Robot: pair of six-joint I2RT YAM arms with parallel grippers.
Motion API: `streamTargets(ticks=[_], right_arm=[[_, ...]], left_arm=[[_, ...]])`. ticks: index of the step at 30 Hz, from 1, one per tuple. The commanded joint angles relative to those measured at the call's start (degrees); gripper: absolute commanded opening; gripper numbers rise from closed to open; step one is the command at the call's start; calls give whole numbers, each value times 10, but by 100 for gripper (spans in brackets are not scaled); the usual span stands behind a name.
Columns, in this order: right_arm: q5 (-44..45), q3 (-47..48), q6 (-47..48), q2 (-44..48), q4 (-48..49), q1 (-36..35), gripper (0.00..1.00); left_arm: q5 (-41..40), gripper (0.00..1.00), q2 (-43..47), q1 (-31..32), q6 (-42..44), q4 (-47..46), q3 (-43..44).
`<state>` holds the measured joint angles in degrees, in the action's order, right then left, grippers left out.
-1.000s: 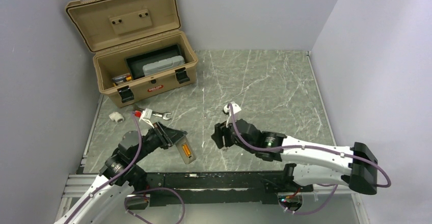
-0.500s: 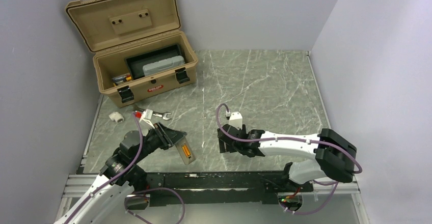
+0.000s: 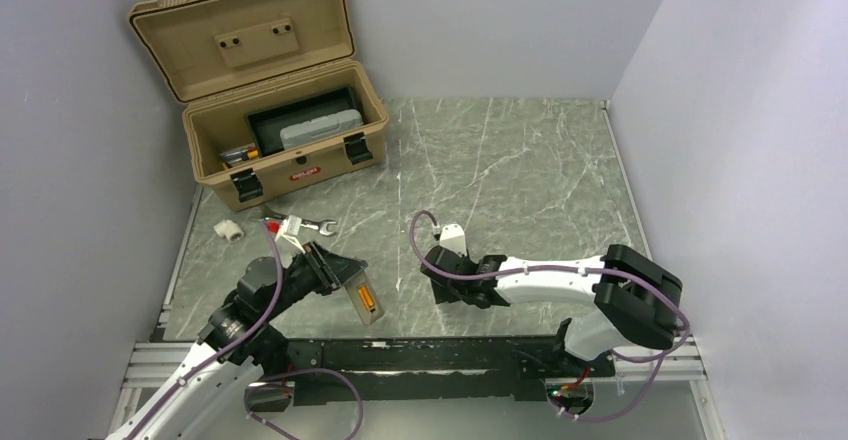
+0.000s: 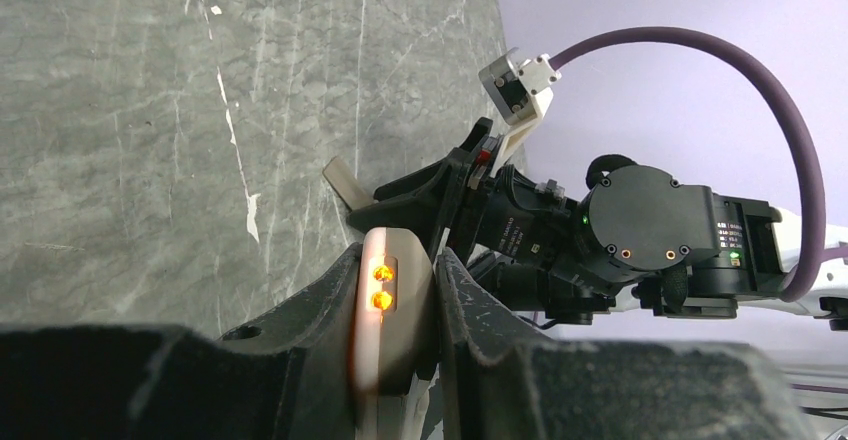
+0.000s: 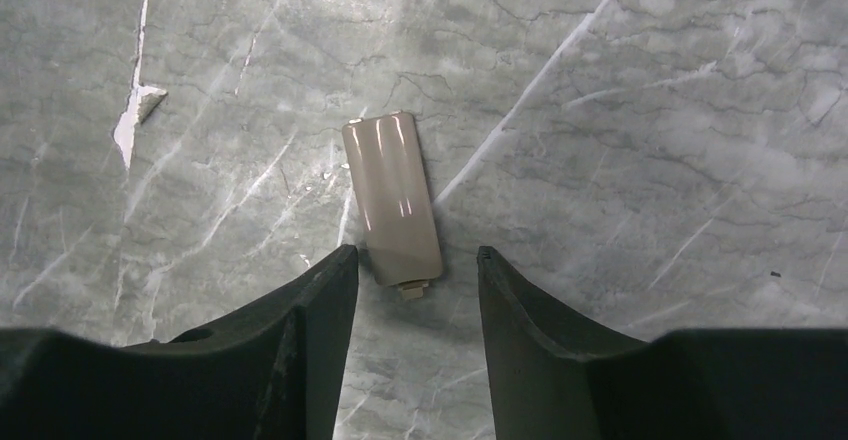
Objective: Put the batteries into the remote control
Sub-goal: Pick up the battery cover at the center of the board.
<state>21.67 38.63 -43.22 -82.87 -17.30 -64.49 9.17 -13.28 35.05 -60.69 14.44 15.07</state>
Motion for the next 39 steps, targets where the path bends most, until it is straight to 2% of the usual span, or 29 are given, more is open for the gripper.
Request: streamTargets(ticks=[1,15,25,29,33,39], right_arm=[[-26,14,21,-21,11,-1,47],[-48,10,64,-9,28,-10,28],[-26,17,86,79,6,-10,21],[-21,49,103,129,-11,-10,20],[-64,92,142,152,-10,-11,19],[-121,169,206,133,-22,-17,17]], left_arm=[[5,0,1,-2,0,-38,-1],[5,0,6,-2,-9,-49,-11],[-8,0,6,-2,-29,-84,-31],[-51,0,30,-2,-57,-123,-65],[-89,0,52,-2,-79,-197,-104],[-90,0,7,-2,-108,-299,-140]])
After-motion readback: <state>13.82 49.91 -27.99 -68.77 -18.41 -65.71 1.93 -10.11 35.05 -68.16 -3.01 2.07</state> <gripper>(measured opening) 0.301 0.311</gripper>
